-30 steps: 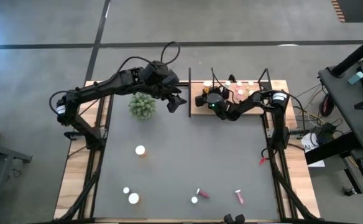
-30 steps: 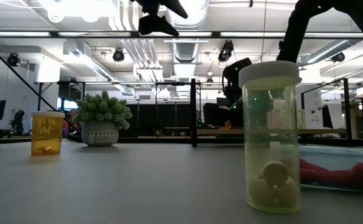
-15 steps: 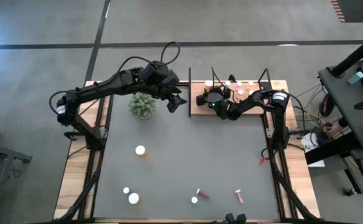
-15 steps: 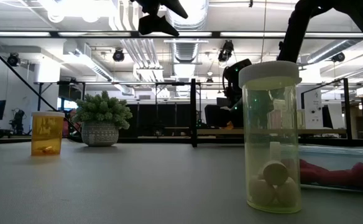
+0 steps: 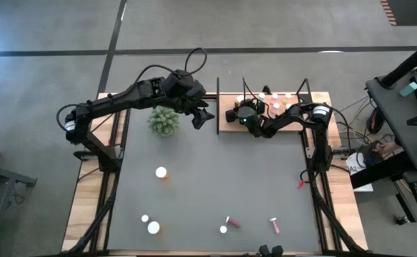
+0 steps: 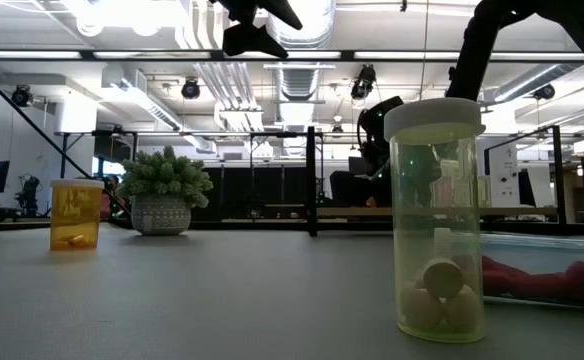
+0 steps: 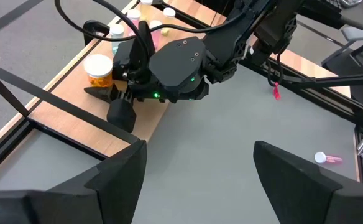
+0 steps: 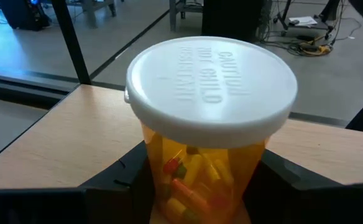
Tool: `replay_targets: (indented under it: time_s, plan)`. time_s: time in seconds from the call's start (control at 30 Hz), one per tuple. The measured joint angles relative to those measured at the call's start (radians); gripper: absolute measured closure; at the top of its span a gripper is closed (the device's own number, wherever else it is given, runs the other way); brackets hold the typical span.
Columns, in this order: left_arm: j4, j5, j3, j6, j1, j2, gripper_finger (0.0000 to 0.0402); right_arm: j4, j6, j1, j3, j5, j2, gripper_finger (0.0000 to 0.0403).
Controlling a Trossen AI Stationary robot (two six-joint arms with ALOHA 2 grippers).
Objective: Pick and place medicine bottles onto shelf by color
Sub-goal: Put the top left orange pill bottle on the shelf
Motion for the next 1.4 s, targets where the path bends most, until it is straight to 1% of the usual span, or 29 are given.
replay_targets:
  time_s: [0.1, 0.33, 0.5, 0.67, 0.83, 1.1, 1.3, 1.4]
  plan:
    - [0.000, 0.000, 0.000, 0.000, 0.000, 0.000, 0.0123, 0.000, -0.001, 0.000, 0.000, -0.003, 0.000, 0.0217]
    - [0.000, 0.000, 0.000, 0.000, 0.000, 0.000, 0.0123, -0.003, 0.000, 0.000, -0.001, -0.010, 0.001, 0.0180]
    - [-0.002, 0.000, 0.000, 0.000, 0.000, 0.000, 0.0123, -0.021, 0.000, 0.006, -0.001, -0.020, -0.015, 0.0166]
    - [-0.039, 0.000, 0.000, 0.000, 0.000, 0.000, 0.0123, -0.159, 0.009, 0.017, -0.001, -0.045, -0.085, 0.0165]
    - [-0.053, 0.000, 0.000, 0.000, 0.000, 0.000, 0.0123, -0.319, 0.075, 0.018, -0.001, -0.084, -0.164, 0.0167]
    - [-0.053, 0.000, 0.000, 0.026, 0.000, 0.000, 0.0123, -0.562, 0.180, 0.031, -0.001, -0.091, -0.256, 0.0167]
    - [-0.053, 0.000, 0.000, 0.027, 0.000, 0.000, 0.0123, -0.590, 0.184, 0.057, -0.001, -0.160, -0.307, 0.0168]
    - [-0.053, 0.000, 0.000, 0.027, 0.000, 0.000, 0.0123, -0.591, 0.189, 0.067, -0.001, -0.163, -0.321, 0.0168]
